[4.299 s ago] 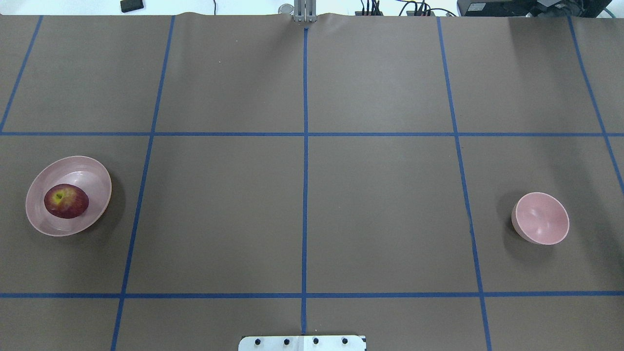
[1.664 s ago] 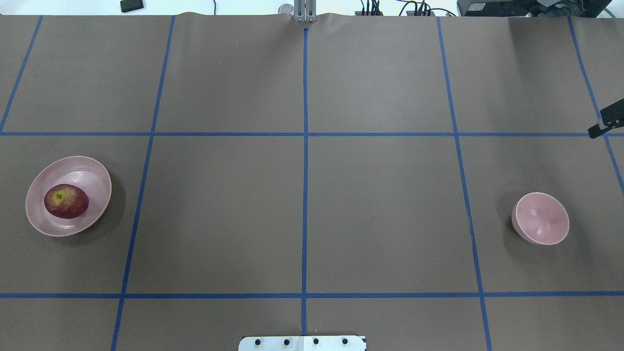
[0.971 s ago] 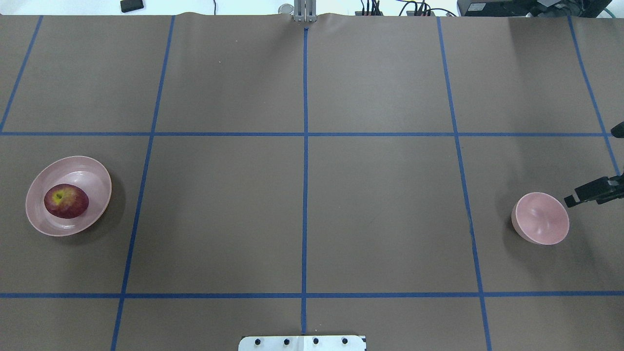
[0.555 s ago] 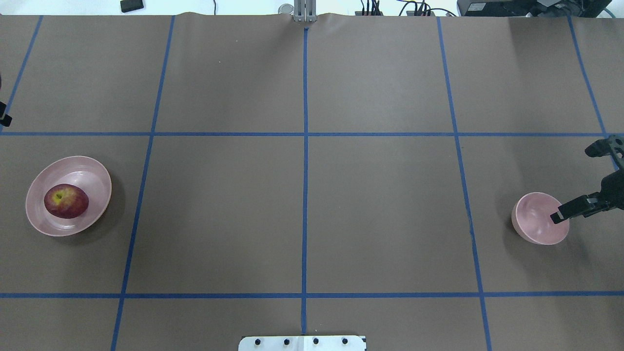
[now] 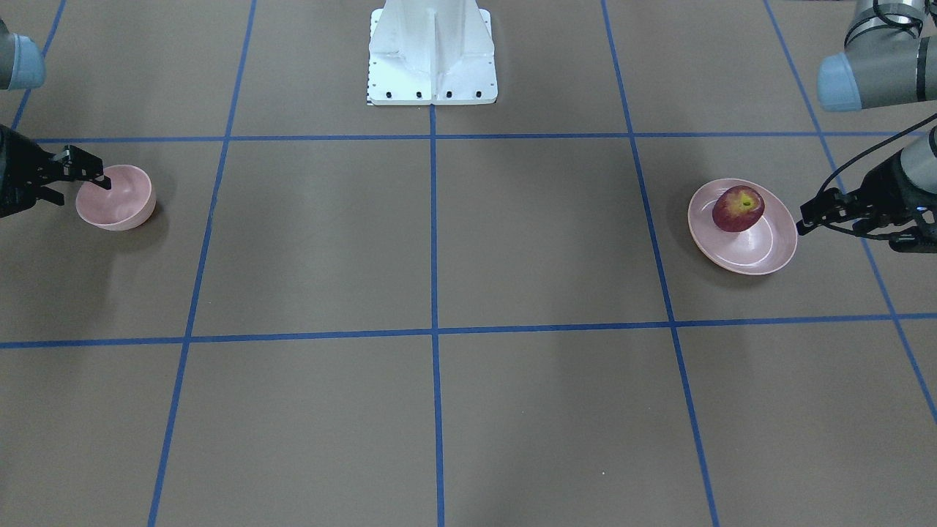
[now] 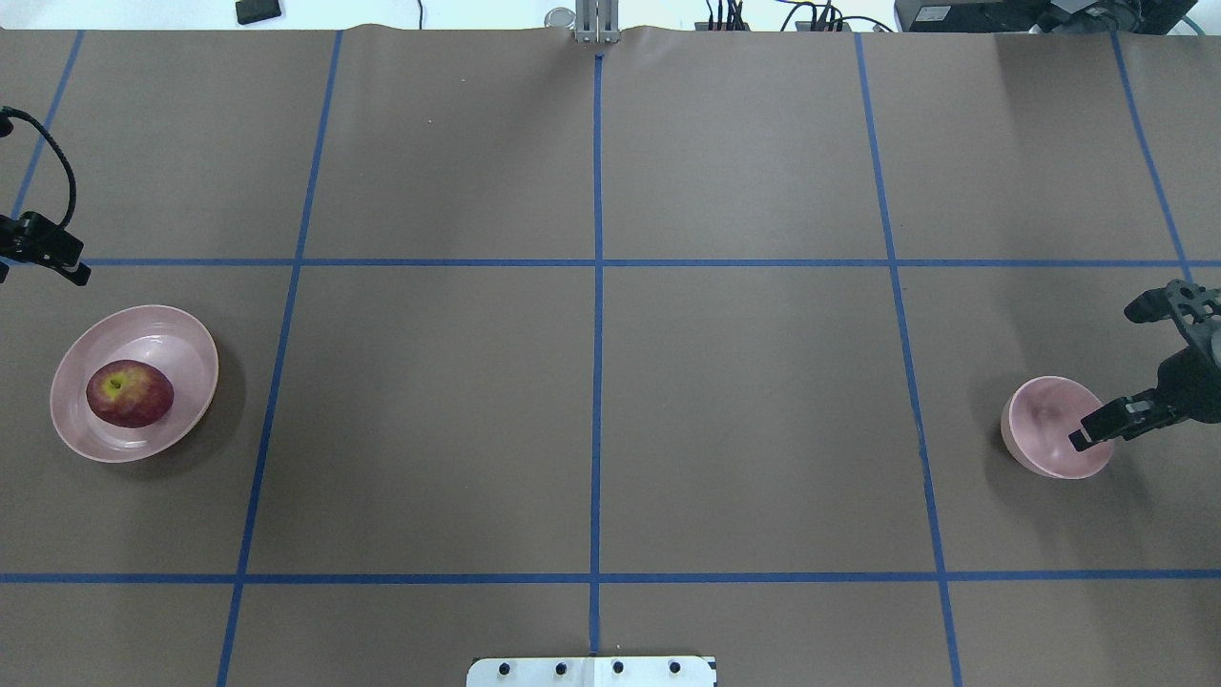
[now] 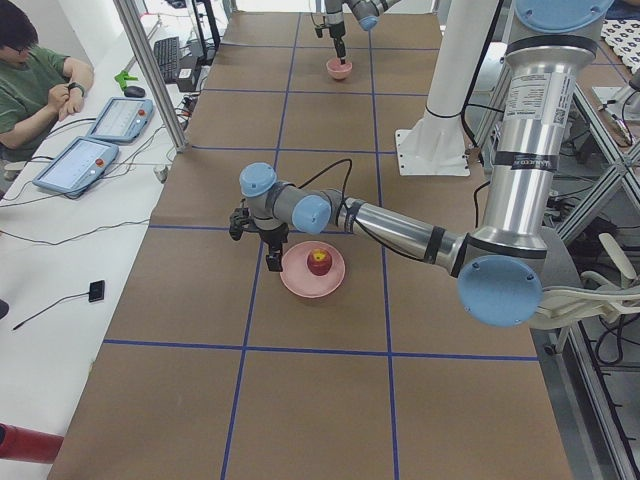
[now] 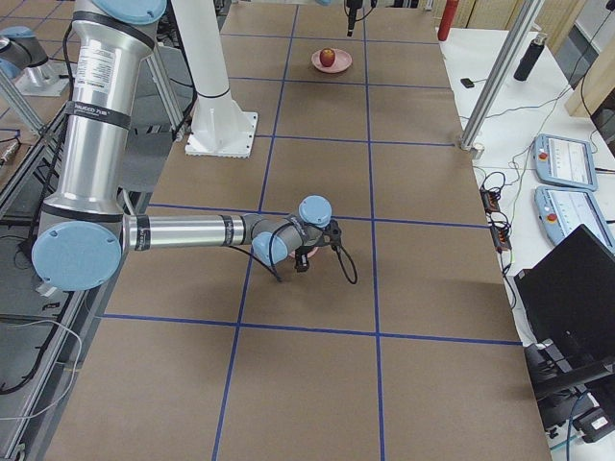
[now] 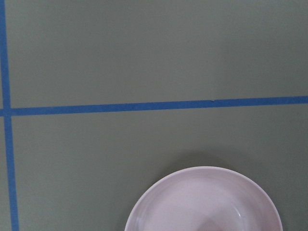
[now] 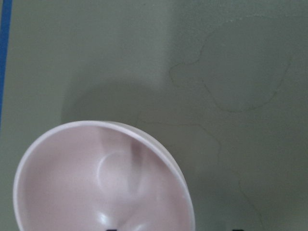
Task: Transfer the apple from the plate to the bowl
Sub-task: 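Lower right gripper to the pink bowl rim while left gripper nears the plate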
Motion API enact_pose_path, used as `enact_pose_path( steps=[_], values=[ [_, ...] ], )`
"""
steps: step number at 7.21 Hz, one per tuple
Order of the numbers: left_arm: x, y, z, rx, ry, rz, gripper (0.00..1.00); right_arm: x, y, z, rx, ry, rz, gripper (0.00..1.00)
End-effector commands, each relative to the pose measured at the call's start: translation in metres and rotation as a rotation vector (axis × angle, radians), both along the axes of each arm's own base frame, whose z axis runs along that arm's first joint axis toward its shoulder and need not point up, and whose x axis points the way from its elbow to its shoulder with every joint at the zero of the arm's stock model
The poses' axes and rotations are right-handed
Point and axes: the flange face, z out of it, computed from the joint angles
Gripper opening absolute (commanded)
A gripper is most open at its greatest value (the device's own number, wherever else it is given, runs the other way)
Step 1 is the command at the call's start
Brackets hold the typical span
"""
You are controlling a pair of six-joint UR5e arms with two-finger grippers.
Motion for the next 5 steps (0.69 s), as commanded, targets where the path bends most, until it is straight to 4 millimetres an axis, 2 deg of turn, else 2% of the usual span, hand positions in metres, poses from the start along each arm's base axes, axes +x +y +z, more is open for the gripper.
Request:
enact_pose_path(
  steps=[1,2,3,4,5],
  values=[
    [0.001,0.000,0.000,-0.001,0.001,0.002,0.98,-0.003,0.002,0.002,-0.002,0.003,-0.008,0.00],
    [0.001,0.000,0.000,0.000,0.001,0.002,0.98,-0.004,0.002,0.002,-0.006,0.001,-0.009,0.00],
    [0.020,0.006,0.000,-0.005,0.000,0.034,0.98,-0.005,0.002,-0.002,-0.005,-0.005,-0.011,0.00],
    [0.037,0.011,-0.003,-0.030,-0.002,0.037,0.98,-0.005,0.001,-0.009,-0.009,-0.011,0.000,0.00],
    [0.041,0.014,-0.008,-0.028,0.002,0.041,0.98,-0.008,-0.007,-0.026,-0.008,-0.048,0.004,0.00]
  ],
)
